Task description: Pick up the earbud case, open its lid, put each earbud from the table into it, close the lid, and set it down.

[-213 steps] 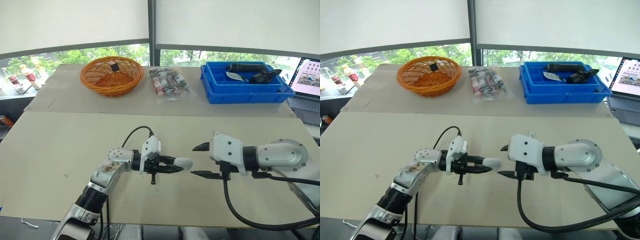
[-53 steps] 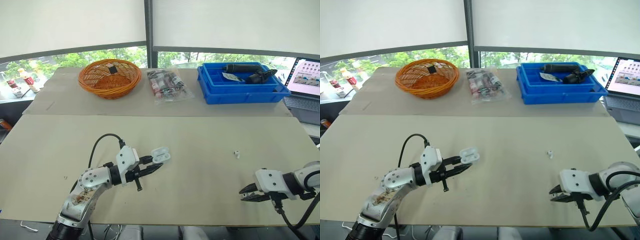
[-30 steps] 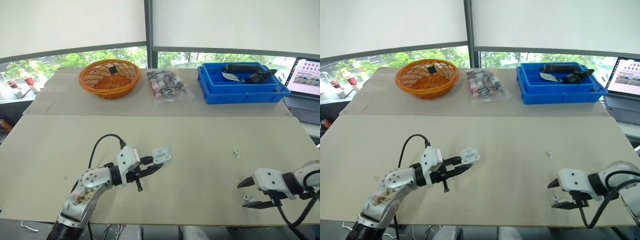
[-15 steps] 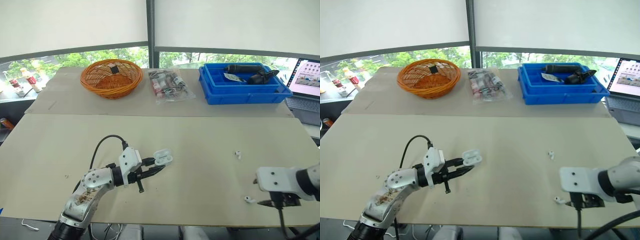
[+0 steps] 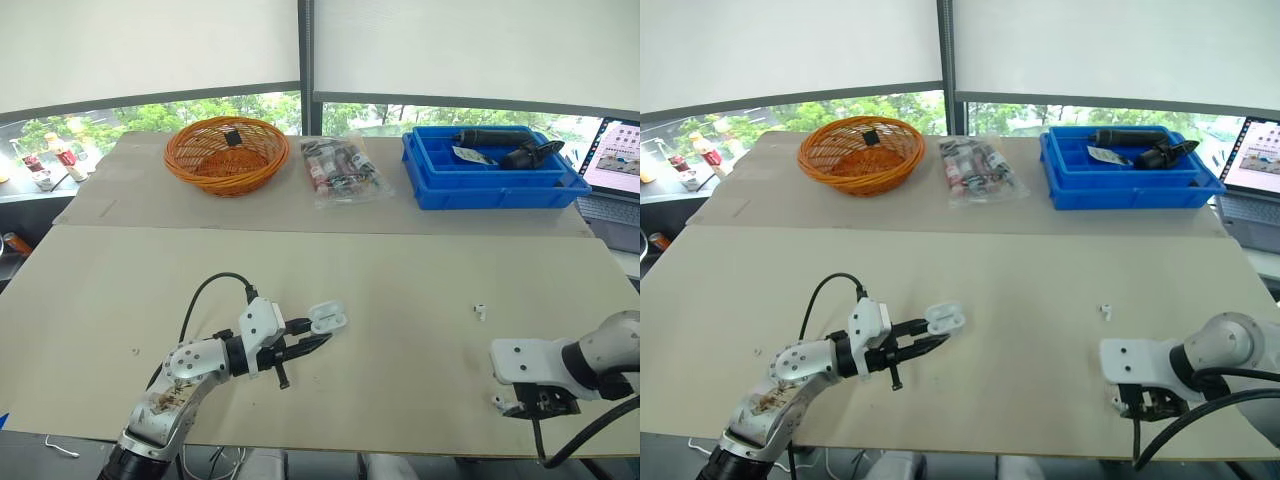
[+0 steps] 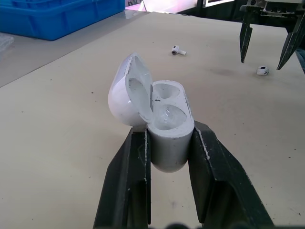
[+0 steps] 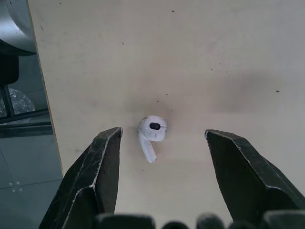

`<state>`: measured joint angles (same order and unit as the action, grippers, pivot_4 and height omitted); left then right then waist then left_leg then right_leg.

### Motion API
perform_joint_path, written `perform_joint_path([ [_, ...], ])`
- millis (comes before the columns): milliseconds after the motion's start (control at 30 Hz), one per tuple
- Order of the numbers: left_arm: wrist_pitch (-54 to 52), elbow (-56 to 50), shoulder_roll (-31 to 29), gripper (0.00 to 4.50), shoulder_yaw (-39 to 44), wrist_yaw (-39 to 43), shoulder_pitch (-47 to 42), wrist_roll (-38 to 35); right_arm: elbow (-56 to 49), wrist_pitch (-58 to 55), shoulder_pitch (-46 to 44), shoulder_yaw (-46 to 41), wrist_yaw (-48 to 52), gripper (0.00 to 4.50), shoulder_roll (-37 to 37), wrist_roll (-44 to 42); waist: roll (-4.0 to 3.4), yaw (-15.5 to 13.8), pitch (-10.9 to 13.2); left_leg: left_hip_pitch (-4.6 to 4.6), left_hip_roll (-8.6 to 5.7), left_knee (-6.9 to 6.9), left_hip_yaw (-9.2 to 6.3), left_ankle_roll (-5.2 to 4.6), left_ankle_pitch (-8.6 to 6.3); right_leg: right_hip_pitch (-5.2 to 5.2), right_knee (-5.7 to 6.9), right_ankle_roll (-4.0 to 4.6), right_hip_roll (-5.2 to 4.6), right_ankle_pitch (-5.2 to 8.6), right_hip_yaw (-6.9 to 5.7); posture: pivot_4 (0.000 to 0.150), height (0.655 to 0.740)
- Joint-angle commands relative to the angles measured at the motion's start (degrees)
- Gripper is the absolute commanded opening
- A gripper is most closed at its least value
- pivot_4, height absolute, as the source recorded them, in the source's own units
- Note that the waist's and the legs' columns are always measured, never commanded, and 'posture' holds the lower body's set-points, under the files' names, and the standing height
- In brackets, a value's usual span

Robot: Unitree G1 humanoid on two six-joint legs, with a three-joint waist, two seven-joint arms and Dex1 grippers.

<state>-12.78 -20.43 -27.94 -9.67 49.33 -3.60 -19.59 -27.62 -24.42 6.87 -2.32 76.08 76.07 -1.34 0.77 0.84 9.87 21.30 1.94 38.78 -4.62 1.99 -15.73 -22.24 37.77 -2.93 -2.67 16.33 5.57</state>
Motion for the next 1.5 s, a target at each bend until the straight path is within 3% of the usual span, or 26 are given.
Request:
perform_joint_path([
  [33,0.23,-2.21,-0.12,0.58,0.09,-0.29,0.09,-0.24,-0.40,-1.12,-1.43,0.86,-0.60,3.11,-0.11,-0.27,0.00,0.00,0.00,0.00,0.00,0.00,0.00,0.00,0.00,0.00,0.00,0.00,0.00,0.00,0.00,0.150,0.7114],
  [300,0.22,-2.33,-0.17,0.58,0.02,-0.43,0.16,-0.40,0.56,-1.46,-2.19,3.25,-1.80,3.11,-0.41,0.03,0.00,0.01,0.00,0.00,0.00,0.00,0.00,0.00,0.00,0.00,0.00,0.00,0.00,0.00,0.00,0.150,0.7114],
  [567,0.16,-2.37,-0.08,0.58,-0.06,-0.49,0.21,-0.53,0.60,-2.67,-2.38,4.09,-2.12,0.53,-0.81,-0.59,0.00,0.00,0.00,0.00,0.00,0.00,0.00,0.00,0.00,0.00,0.00,0.00,0.00,0.00,0.00,0.150,0.7114],
  [600,0.15,-2.35,-0.08,0.58,-0.10,-0.47,0.19,-0.52,0.45,-2.83,-2.23,3.87,-2.08,0.37,-0.77,-0.78,0.00,0.00,0.00,-0.01,0.01,0.00,0.00,0.00,0.00,0.00,0.00,0.00,0.00,0.00,-0.01,0.150,0.7114],
  [867,0.41,-1.67,0.16,0.58,-0.30,-0.38,-0.21,-0.41,-0.10,-3.82,-1.30,0.42,-1.65,0.37,-0.14,-3.02,0.00,0.00,0.00,-0.01,0.00,0.00,0.00,0.00,0.00,0.00,0.00,0.00,0.00,0.00,-0.01,0.150,0.7114],
  [1033,0.54,-0.37,1.12,0.58,-0.20,-0.65,-1.67,-0.46,-4.17,-14.48,-5.41,-6.71,-2.76,0.37,-4.19,-13.39,0.00,0.08,0.00,0.00,0.00,0.00,-0.01,0.00,0.00,0.00,0.02,0.00,0.01,0.00,0.00,0.150,0.7114],
  [1133,0.47,0.42,2.15,0.58,0.01,-1.05,-2.78,-0.61,-7.25,-25.39,-11.52,-9.61,-7.21,0.37,-10.20,-22.67,0.02,0.13,0.01,0.00,0.01,-0.01,-0.02,0.00,0.00,0.00,0.03,0.01,0.02,0.00,0.00,0.150,0.7114],
  [1267,-0.40,1.69,4.41,0.58,0.32,-2.34,-5.09,-1.34,-10.08,-41.61,-22.65,-13.52,-18.36,0.37,-24.61,-36.65,0.15,0.15,0.07,0.04,0.00,0.05,-0.04,0.00,0.00,0.00,0.07,0.02,0.04,-0.01,-0.01,0.150,0.7114],
  [1500,-2.18,3.97,7.83,0.58,0.92,-4.49,-9.15,-2.38,-12.48,-51.16,-34.08,-18.67,-43.64,0.37,-53.49,-49.43,0.14,-0.10,0.05,0.19,-0.01,0.03,-0.10,0.00,0.00,-0.16,0.14,0.02,0.02,-0.01,-0.06,0.150,0.7114],
])
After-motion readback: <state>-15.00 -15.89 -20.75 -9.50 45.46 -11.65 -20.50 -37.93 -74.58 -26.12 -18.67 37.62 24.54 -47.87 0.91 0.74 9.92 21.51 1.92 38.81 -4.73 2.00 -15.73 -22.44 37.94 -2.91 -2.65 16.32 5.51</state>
